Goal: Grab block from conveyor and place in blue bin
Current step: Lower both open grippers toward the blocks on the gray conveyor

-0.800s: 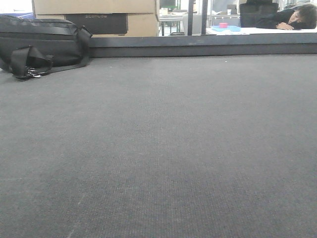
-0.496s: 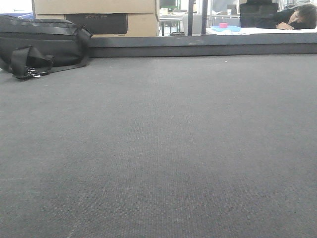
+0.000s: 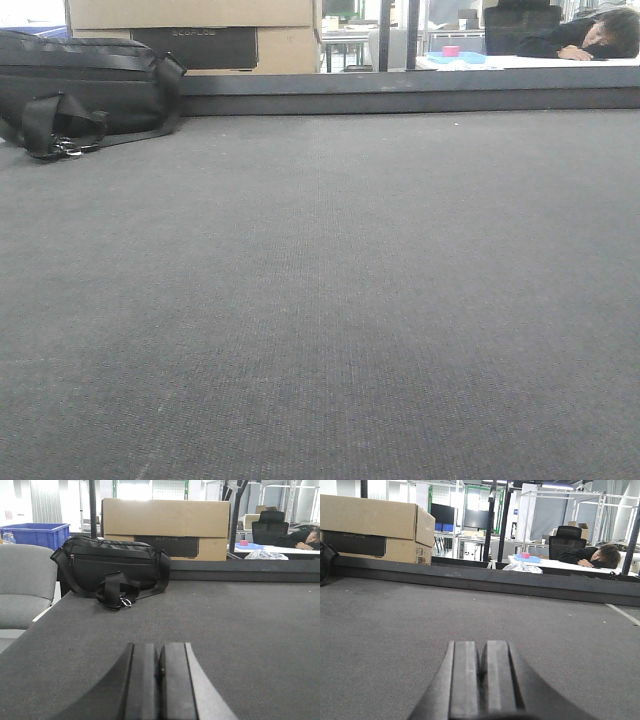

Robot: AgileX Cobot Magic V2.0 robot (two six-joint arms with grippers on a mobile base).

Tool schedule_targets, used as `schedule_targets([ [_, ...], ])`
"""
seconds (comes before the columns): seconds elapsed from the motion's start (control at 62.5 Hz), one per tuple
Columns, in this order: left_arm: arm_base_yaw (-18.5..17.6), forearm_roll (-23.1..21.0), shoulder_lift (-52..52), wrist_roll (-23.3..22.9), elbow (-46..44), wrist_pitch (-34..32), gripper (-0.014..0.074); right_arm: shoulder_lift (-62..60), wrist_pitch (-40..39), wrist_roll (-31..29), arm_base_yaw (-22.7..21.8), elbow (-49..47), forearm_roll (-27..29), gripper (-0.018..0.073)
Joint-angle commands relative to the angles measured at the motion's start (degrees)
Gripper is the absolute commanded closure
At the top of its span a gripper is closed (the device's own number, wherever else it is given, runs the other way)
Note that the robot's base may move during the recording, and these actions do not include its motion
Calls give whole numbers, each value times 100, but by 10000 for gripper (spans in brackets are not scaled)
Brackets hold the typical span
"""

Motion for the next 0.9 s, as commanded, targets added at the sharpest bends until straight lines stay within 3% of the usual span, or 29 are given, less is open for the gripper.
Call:
schedule_targets([
  [0.0,19,-22,-23,-20,-7,-168,708,-17,-124,-18,-21,-3,-49,721],
  [0.24,19,-22,-23,-20,-167,-441,708,-17,-440,-18,-21,-125,-49,721],
  [0.336,19,54,-23,-20,-921,469,708,-17,117,-18,-21,-761,-49,721],
  [0.544,19,130,570,-20,-2721,2581,708,405,2116,-7,-21,-2509,-49,721],
  [0.88,19,47,3663,-20,-5004,5338,708,3259,4723,-7,-21,-4361,-49,721],
])
